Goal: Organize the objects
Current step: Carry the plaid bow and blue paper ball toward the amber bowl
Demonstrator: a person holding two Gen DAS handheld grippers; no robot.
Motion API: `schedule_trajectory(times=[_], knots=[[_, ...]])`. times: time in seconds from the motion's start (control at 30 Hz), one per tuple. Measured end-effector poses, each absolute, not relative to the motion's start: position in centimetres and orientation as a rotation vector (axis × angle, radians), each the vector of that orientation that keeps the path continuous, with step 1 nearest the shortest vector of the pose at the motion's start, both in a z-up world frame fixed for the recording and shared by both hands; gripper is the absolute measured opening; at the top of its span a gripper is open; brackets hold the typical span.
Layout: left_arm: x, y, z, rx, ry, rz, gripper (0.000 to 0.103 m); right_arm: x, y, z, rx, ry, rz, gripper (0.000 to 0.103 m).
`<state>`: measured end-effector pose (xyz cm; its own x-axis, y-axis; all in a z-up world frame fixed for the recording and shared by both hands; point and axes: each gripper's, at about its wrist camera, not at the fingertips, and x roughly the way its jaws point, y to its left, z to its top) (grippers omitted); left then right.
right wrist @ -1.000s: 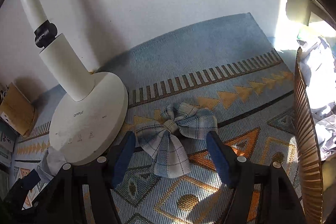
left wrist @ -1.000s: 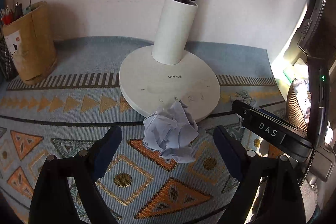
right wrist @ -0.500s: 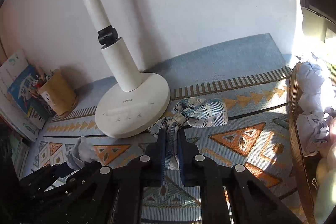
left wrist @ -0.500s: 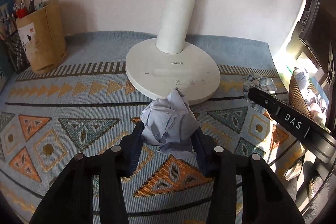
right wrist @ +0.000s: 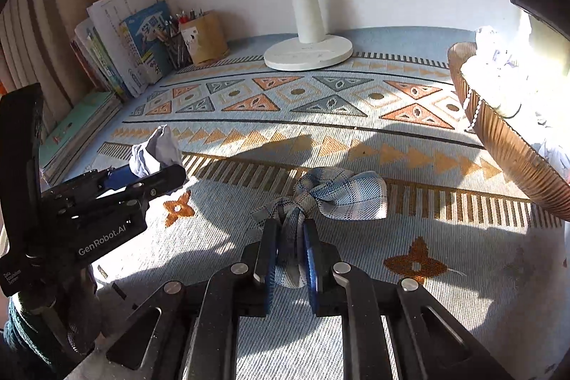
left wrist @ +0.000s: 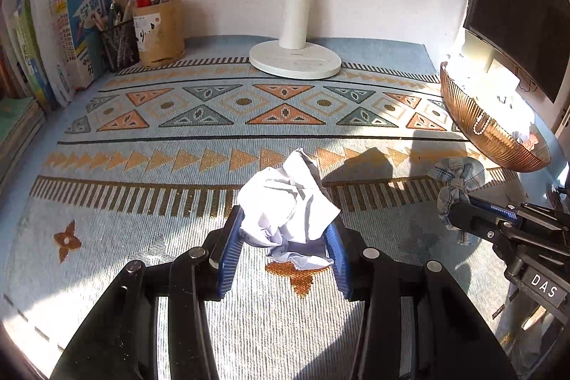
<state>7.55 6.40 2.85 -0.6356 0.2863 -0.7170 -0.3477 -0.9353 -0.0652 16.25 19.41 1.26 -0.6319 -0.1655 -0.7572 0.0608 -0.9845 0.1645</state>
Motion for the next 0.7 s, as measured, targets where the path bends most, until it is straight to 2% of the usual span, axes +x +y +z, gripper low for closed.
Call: schedule_trajectory(times=[0.13,0.2,0.23,0.27,0.3,0.47,0.6,0.7], knots=[[7.4,6.0,2.7,-1.088,0.123,2.574,0.042,17.5,20.4,0.5,1.398,-0.195,-2.708,0.022],[7.6,6.0,2.4,-1.095,0.12,2.563,0.043,18.5,21.4,0.6,1.422,-0.22,-2.747,0.04],[7.6,5.9,2.3,-1.109,0.114,2.554,0.043,19.0,21.8,0.8,1.423,-0.238,-2.774,0.044],[7.6,5.9,2.2,-1.117,0.11,2.553,0.043,19.4,22.2,1.1,1.425,-0.256,-2.801,0.054],[7.6,5.9,2.1,-1.121,0.109,2.554,0.043,19.7,22.5,1.3,1.424,-0.284,-2.819,0.059],[8.0,6.4,2.1,-1.095,0.149,2.565,0.044,18.9,21.3,2.0,1.396,-0.428,-2.816,0.064],[8.2,6.3,2.2,-1.084,0.154,2.572,0.044,16.5,19.2,0.4,1.501,-0.328,-2.877,0.066],[8.0,6.2,2.2,-1.091,0.139,2.566,0.044,15.8,18.5,0.3,1.423,-0.257,-2.932,0.063]])
